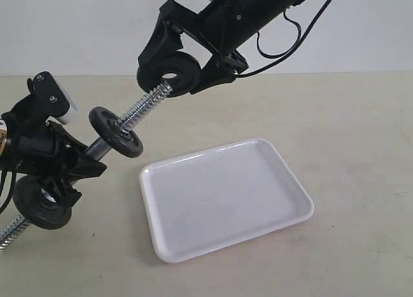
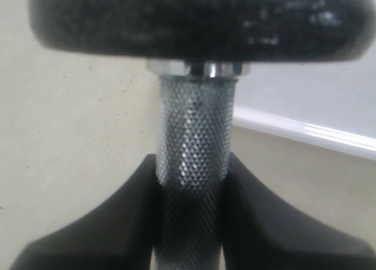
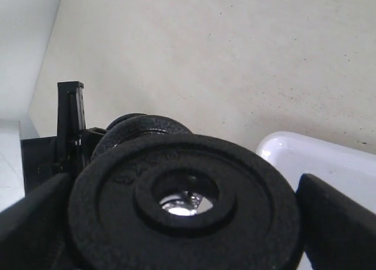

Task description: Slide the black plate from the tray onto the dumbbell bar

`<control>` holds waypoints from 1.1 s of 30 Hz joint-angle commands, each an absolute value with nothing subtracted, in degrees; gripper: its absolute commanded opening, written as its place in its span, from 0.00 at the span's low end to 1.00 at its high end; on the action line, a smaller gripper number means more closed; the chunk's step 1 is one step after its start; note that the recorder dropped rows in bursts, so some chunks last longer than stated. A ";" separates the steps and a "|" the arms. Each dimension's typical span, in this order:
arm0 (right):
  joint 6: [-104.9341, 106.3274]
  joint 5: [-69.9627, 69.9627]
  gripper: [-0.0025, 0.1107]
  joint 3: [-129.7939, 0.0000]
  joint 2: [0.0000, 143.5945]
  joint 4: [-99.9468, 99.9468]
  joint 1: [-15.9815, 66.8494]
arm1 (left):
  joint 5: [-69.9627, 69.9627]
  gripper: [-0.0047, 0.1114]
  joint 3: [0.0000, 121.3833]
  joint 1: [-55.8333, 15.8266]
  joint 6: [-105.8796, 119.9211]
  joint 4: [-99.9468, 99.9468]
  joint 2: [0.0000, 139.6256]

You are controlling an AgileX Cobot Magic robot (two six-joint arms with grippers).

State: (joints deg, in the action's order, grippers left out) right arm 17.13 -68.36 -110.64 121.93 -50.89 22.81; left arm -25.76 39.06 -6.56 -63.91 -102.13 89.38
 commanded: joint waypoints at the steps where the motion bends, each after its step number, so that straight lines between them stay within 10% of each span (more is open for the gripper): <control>1: 17.20 -69.96 0.02 -111.29 120.47 -53.23 25.11 | -27.06 0.08 41.34 -6.55 -65.96 -99.16 86.31; 33: 12.55 -69.96 0.02 -110.03 116.58 -48.17 26.94 | -24.14 0.08 41.34 -6.55 -67.84 -96.44 86.31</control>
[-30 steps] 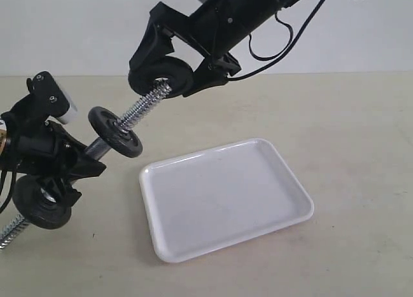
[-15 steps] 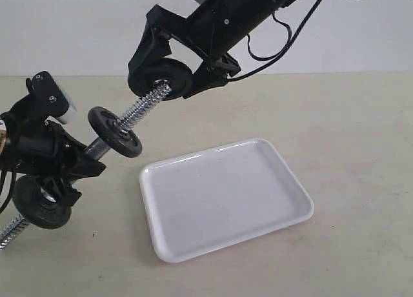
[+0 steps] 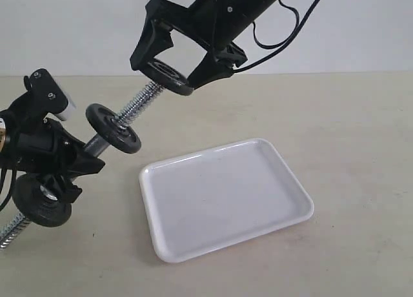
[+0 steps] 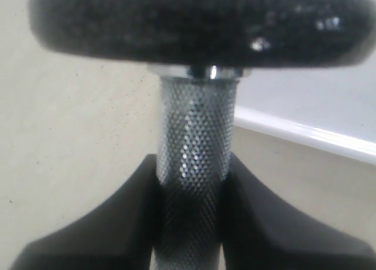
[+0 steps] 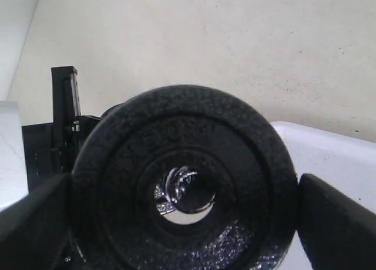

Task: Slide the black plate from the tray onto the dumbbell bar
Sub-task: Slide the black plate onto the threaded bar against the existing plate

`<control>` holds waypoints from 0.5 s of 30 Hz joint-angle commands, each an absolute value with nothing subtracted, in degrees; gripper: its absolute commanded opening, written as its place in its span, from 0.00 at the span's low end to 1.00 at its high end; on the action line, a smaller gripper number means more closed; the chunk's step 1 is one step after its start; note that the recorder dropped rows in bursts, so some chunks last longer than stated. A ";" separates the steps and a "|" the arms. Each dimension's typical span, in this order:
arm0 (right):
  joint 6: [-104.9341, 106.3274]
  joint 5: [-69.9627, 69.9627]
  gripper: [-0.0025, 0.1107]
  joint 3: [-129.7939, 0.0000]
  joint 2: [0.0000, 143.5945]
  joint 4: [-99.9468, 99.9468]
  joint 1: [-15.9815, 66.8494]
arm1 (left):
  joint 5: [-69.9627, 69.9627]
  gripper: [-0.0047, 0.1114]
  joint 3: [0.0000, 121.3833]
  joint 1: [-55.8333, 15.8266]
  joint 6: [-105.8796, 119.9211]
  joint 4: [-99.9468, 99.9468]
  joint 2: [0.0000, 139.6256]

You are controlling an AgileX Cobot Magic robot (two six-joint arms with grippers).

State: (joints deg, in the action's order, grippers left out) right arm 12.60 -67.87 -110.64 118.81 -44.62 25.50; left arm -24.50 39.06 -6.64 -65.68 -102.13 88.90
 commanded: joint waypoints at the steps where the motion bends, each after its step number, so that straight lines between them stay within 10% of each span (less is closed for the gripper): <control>1: 12.94 -69.96 0.02 -109.30 116.58 -48.17 27.07 | -24.27 0.08 41.34 -6.55 -67.84 -96.46 86.31; 15: 17.30 -69.96 0.02 -107.02 116.58 -49.32 26.36 | -29.18 0.08 41.34 -6.55 -67.25 -96.55 86.31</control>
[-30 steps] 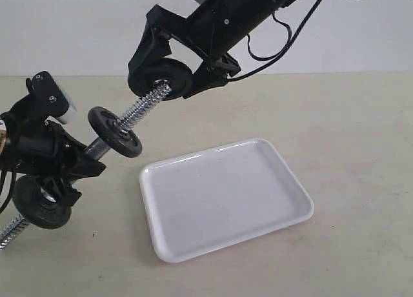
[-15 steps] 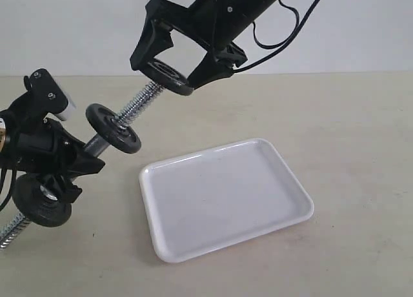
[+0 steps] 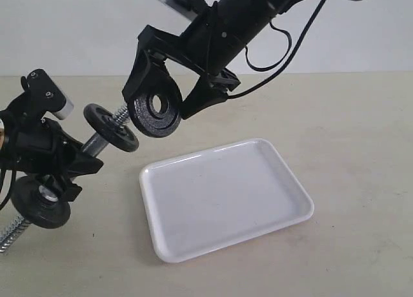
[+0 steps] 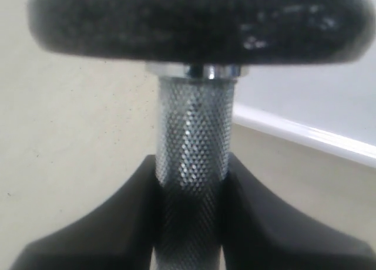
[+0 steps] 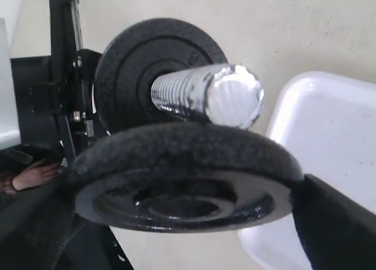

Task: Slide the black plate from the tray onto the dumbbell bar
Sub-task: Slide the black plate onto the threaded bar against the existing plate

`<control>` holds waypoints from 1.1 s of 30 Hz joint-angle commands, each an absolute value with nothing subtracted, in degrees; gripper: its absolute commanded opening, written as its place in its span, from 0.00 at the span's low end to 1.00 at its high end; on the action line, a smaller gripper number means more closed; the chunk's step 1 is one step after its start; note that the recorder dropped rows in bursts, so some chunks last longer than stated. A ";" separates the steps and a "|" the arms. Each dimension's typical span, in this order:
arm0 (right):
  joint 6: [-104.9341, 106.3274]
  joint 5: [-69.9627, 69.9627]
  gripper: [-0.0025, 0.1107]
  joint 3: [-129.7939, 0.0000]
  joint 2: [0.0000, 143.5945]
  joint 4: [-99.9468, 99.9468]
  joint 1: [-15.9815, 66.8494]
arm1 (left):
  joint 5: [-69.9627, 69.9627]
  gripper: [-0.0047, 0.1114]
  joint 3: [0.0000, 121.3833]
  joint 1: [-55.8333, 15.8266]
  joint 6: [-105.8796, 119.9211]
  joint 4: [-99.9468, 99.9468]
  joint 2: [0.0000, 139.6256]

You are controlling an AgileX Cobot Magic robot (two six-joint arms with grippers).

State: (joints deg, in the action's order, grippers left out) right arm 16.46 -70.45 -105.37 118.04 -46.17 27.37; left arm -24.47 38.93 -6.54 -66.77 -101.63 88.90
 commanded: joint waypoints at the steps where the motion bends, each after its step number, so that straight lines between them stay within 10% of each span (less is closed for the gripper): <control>1: 17.30 -69.96 0.02 -107.27 116.58 -49.32 26.24 | -29.78 0.08 41.34 -6.55 -67.25 -96.65 86.31; 33: 22.38 -69.96 0.02 -108.67 116.66 -51.17 22.81 | -38.94 0.08 41.34 -6.55 -63.55 -98.35 86.31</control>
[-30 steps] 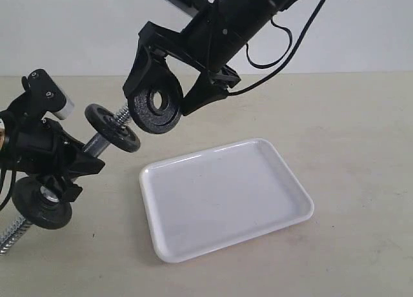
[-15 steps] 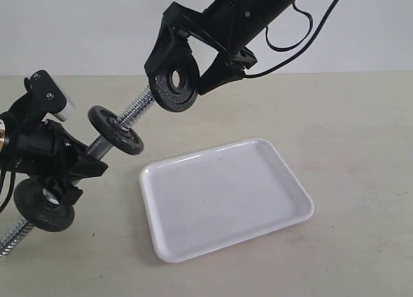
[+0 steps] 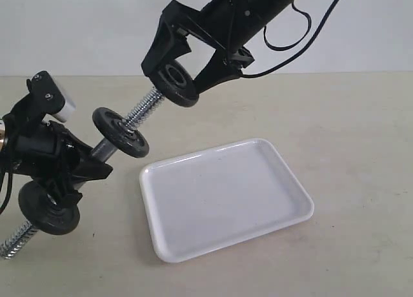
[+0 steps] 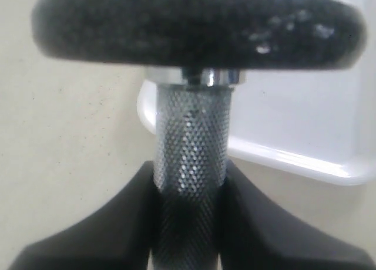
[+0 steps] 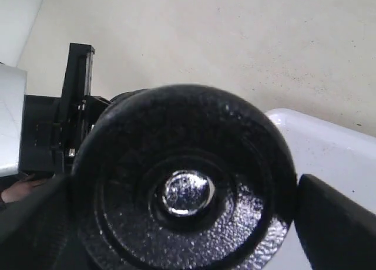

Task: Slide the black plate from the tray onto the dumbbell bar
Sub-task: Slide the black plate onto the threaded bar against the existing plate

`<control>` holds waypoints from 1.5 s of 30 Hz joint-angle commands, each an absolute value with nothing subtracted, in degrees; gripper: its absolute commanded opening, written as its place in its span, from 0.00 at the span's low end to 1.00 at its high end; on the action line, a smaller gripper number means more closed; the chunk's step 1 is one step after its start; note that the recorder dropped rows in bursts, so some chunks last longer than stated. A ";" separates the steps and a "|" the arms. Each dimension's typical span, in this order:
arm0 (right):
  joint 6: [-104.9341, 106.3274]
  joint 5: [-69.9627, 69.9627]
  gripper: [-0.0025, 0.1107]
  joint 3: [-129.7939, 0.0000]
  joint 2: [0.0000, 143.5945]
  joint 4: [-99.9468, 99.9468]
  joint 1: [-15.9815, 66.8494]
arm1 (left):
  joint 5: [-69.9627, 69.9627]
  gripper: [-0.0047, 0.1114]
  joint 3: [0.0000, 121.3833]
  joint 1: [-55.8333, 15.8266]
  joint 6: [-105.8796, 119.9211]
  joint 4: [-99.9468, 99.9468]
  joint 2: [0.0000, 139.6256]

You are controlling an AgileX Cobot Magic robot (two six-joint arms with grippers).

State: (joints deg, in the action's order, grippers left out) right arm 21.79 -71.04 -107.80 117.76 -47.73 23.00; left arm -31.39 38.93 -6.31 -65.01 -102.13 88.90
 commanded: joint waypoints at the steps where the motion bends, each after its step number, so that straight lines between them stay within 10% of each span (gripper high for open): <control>1: 22.38 -69.96 0.02 -108.67 116.66 -51.17 22.81 | -38.94 0.08 41.34 -6.55 -63.55 -98.35 86.31; 45: 22.34 -69.96 0.02 -108.67 116.66 -57.11 23.97 | -37.16 0.08 43.70 -6.55 -58.64 -85.32 86.31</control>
